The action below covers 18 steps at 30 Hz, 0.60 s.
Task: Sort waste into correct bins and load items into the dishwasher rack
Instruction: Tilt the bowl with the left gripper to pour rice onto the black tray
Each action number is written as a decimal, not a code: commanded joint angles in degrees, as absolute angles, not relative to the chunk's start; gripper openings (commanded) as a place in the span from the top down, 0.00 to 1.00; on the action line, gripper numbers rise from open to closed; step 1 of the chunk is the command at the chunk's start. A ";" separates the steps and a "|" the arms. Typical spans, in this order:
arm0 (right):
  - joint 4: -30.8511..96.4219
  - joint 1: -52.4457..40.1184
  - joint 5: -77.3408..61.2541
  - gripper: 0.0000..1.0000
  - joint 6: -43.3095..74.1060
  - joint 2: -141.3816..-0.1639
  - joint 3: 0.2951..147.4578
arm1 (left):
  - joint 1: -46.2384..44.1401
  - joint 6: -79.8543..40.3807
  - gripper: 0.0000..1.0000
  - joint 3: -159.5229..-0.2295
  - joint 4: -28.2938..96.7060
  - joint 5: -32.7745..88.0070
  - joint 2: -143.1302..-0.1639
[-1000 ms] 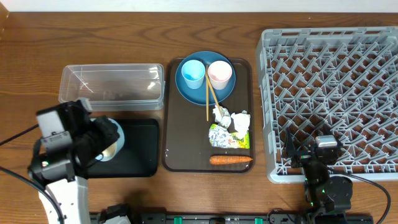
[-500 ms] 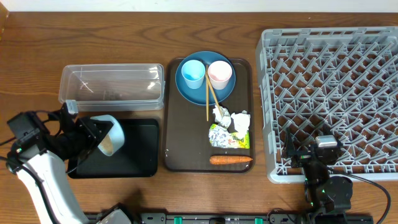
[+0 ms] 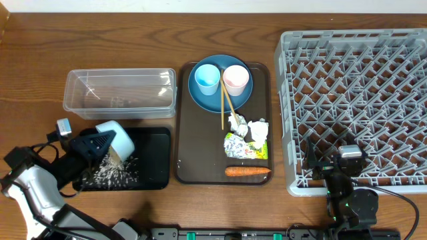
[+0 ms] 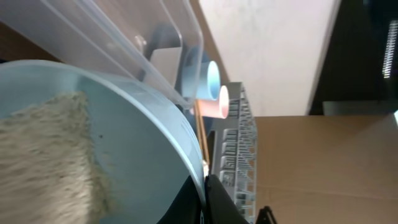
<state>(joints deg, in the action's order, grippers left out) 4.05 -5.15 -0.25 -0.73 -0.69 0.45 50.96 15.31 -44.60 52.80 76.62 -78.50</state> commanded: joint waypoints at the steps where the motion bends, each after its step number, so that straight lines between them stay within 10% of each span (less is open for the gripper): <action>1: 4.25 -4.67 -0.43 0.01 -1.80 -0.34 0.30 | 51.27 17.76 0.94 -43.97 53.10 83.00 -78.63; 18: 4.27 -4.67 -0.43 0.01 -1.80 -0.34 0.30 | 51.24 18.96 0.94 -43.92 62.30 86.32 -78.61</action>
